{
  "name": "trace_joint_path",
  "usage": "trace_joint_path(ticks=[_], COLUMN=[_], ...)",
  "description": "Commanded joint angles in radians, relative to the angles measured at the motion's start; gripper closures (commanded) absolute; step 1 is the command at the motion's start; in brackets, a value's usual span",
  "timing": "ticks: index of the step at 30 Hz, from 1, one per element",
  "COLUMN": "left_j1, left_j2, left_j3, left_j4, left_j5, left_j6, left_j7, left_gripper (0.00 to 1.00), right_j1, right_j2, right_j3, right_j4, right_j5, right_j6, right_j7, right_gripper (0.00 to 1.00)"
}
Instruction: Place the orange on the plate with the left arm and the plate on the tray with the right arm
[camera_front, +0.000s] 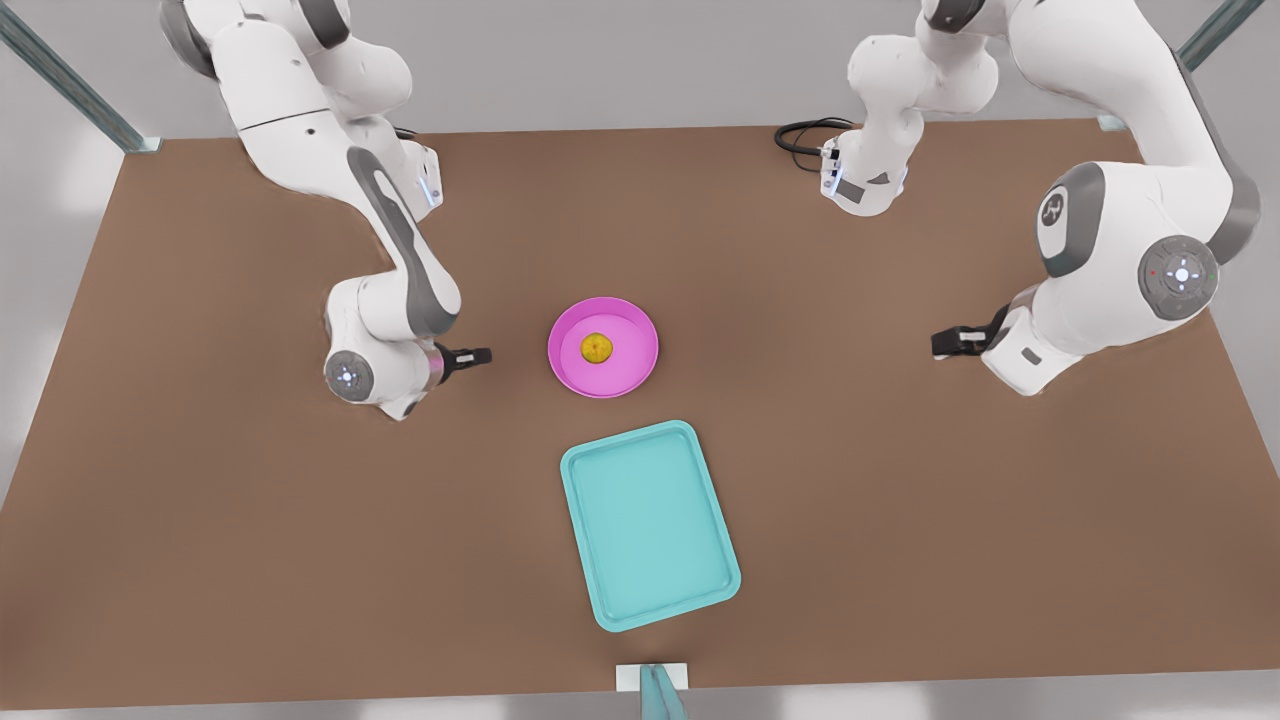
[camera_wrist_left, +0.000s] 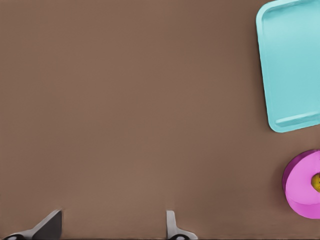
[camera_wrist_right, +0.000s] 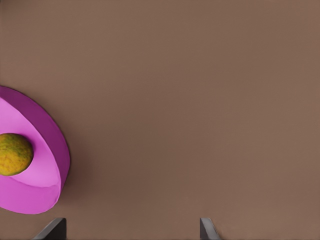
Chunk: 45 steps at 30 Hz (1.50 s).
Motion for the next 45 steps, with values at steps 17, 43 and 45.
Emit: trace_joint_path(ticks=[17,43,45], left_j1=[0.075,0.079,0.079], left_j2=[-0.025,-0.012,-0.012], left_j3=[-0.079,-0.037,-0.036], left_j4=[0.167,0.167,0.167], left_j5=[0.062,0.05,0.05], left_j6=[-0.151,-0.143,-0.145], left_j7=[0.168,0.185,0.185], left_gripper=[0.0,0.0,0.0], right_j1=[0.123,0.121,0.124], right_j2=[0.193,0.149,0.081], right_j3=[0.154,0.199,0.203], right_j4=[-0.019,0.042,0.048], right_j5=[0.133,0.133,0.133], right_j6=[0.617,0.492,0.439], right_j7=[0.032,0.064,0.102], right_gripper=[0.0,0.79,0.79])
